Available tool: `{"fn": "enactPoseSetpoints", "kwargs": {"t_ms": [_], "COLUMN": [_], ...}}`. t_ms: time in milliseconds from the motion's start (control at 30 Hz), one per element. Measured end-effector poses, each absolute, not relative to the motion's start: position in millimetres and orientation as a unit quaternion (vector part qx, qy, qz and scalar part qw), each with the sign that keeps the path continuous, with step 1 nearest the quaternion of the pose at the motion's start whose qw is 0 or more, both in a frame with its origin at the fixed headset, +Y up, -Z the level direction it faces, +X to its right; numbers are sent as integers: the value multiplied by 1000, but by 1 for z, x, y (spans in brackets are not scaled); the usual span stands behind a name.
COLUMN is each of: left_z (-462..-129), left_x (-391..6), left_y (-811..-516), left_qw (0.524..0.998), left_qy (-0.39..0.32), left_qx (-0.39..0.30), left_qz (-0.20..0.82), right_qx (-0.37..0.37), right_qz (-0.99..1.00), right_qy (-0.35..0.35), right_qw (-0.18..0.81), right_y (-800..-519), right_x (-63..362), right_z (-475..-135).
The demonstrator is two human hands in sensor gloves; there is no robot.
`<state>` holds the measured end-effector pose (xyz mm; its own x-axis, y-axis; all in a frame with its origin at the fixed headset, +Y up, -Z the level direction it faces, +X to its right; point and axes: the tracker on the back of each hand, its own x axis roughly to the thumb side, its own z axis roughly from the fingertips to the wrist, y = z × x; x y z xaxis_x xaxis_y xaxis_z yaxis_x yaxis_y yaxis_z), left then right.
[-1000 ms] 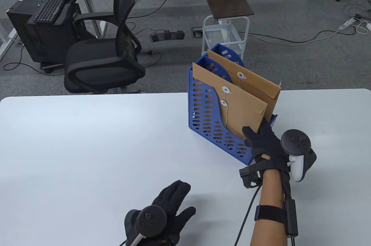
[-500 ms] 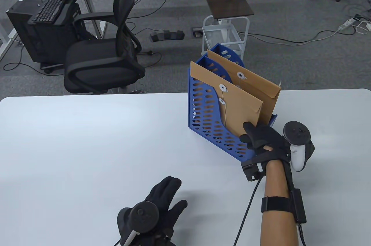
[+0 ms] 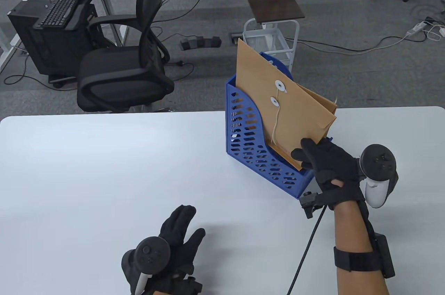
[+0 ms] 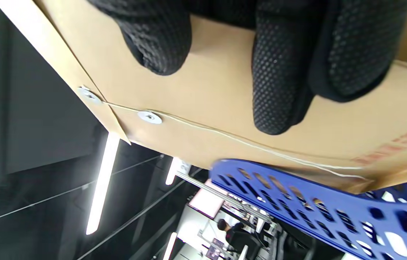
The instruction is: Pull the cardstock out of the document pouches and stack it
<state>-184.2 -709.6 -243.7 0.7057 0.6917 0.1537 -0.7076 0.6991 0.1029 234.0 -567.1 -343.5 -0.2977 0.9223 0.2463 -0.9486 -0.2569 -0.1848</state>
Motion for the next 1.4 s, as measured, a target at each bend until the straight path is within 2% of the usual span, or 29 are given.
{"fn": "enactPoseSetpoints", "kwargs": {"t_ms": [133,333,567,700,867,967,1000,1100,1133,1200,1233,1333,1400], "left_z": [-246,-249,-250,-250,-246,-248,-249,-256,-258,-259,-258,-257,-256], "left_x": [-186,-191,-200,-209,-222,-227,-227,-223,-217,-207,-204,-204,-205], "left_y": [-713,-714,-713,-708,-705,-703,-703,-705,-708,-713,-715,-712,-708], "left_qw": [912,911,897,874,830,796,790,760,744,735,734,758,783], "left_qy": [-44,-33,-24,-24,-41,-77,-87,-173,-194,-220,-223,-197,-190], "left_qx": [63,70,76,91,98,85,75,-9,-58,-105,-111,-72,-32], "left_qz": [404,406,435,477,547,595,603,626,637,632,631,618,592], "right_qx": [80,75,121,152,186,203,205,209,213,212,194,171,125], "right_qz": [775,770,766,783,808,807,811,827,833,835,843,857,877], "right_qy": [-197,-320,-382,-332,-201,-116,-88,-27,-14,8,-4,-2,-26], "right_qw": [595,547,502,504,522,542,541,522,510,508,502,486,463], "right_y": [-545,-513,-496,-505,-536,-556,-561,-573,-578,-585,-588,-591,-593], "right_x": [235,233,219,200,178,166,163,156,152,144,143,144,146], "right_z": [-322,-266,-217,-225,-267,-285,-289,-297,-300,-303,-303,-304,-303]}}
